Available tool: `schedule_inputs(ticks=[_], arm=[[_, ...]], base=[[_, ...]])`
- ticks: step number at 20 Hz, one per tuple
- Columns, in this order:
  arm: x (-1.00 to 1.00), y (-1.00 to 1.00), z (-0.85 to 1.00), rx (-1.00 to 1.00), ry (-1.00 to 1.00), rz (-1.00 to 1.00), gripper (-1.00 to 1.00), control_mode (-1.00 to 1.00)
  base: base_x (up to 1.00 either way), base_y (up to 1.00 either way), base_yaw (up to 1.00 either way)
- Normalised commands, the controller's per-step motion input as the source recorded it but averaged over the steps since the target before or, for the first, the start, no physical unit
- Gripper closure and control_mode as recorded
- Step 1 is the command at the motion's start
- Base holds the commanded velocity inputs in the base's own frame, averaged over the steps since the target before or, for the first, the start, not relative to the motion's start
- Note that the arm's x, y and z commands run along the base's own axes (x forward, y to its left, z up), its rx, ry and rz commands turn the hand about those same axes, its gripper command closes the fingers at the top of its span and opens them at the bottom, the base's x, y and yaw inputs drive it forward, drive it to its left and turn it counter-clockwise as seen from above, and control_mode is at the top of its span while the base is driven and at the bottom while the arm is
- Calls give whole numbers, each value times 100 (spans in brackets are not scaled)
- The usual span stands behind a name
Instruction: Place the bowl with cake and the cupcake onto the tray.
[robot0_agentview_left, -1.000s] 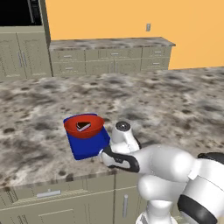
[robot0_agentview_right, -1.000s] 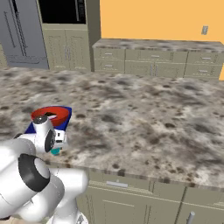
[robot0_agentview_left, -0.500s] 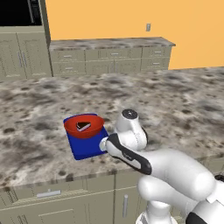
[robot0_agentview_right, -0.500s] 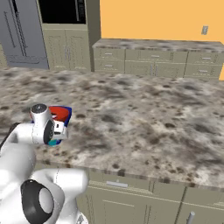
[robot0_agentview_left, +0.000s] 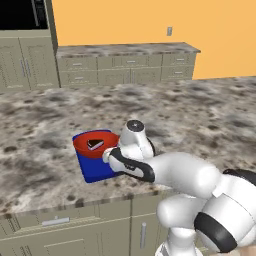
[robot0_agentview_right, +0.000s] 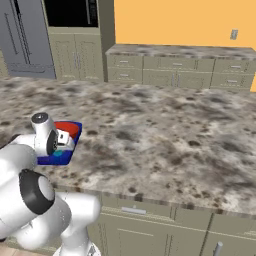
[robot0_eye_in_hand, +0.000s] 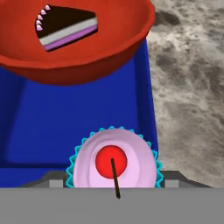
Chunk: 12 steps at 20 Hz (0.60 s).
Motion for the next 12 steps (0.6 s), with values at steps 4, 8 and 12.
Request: schedule_inputs(ticks=[4,8,12], arm=[[55,32,-22,-4,2,-2,100,-100],[39,23,-36,-2,0,0,100,-100],[29,9,-29,0,-5,0,-100,-100]], base=[[0,0,0],[0,0,0],[0,0,0]])
